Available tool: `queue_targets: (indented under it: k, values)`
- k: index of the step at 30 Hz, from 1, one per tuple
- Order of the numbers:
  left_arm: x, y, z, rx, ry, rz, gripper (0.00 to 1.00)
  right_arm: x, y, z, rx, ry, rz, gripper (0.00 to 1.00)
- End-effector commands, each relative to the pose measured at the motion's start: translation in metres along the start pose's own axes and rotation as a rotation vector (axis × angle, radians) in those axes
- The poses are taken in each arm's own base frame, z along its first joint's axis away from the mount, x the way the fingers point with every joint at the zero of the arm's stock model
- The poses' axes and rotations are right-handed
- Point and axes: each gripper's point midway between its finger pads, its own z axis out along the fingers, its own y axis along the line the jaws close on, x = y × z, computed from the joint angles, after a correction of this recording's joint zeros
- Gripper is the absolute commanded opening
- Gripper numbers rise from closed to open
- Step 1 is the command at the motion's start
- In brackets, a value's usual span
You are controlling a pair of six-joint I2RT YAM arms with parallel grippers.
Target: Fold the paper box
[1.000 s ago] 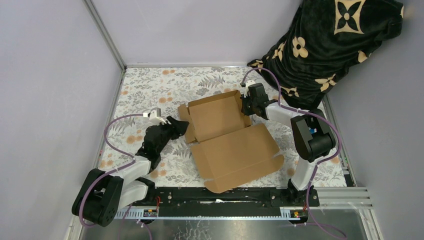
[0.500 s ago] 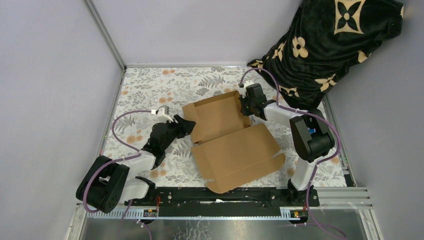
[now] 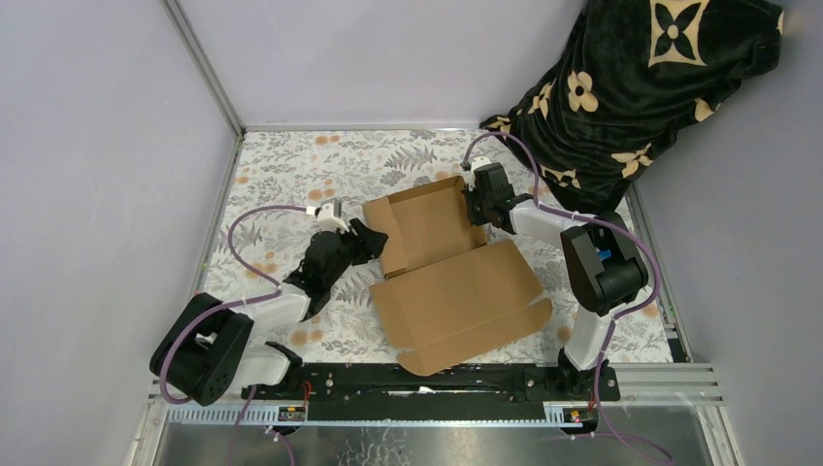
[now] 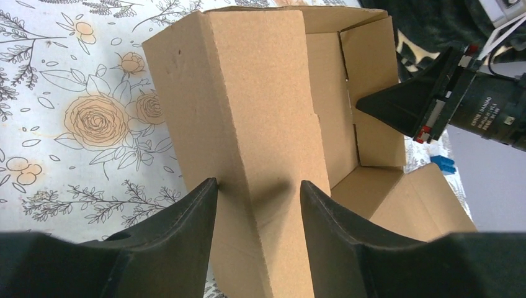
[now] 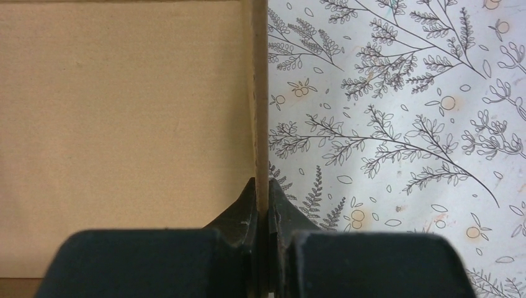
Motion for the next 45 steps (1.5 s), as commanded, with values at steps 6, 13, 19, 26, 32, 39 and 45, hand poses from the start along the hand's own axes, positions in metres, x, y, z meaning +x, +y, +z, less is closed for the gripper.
queue_targets:
  k: [6, 13, 19, 26, 32, 39, 45]
  values:
    - [0.007, 0.007, 0.013, -0.150, 0.055, 0.134, 0.57, 0.033, 0.004, -0.001, 0.053, 0.120, -0.025, 0.00]
    - [0.022, 0.015, 0.013, -0.228, 0.122, 0.193, 0.57, 0.033, 0.003, -0.004, 0.058, 0.114, -0.022, 0.00]
    - [0.032, 0.021, 0.011, -0.276, 0.160, 0.232, 0.57, 0.031, 0.001, -0.009, 0.073, 0.105, -0.027, 0.00]
    - [0.036, 0.027, 0.008, -0.328, 0.190, 0.287, 0.46, 0.025, 0.000, -0.019, 0.082, 0.077, -0.032, 0.00]
    - [0.041, 0.036, 0.006, -0.394, 0.227, 0.344, 0.39, 0.019, 0.002, -0.031, 0.086, 0.037, -0.056, 0.00]
    - [0.046, 0.043, 0.005, -0.461, 0.250, 0.404, 0.23, 0.014, 0.005, -0.046, 0.098, -0.012, -0.078, 0.00]
    - [0.046, 0.045, 0.006, -0.525, 0.266, 0.485, 0.09, 0.014, 0.007, -0.054, 0.110, -0.032, -0.087, 0.00]
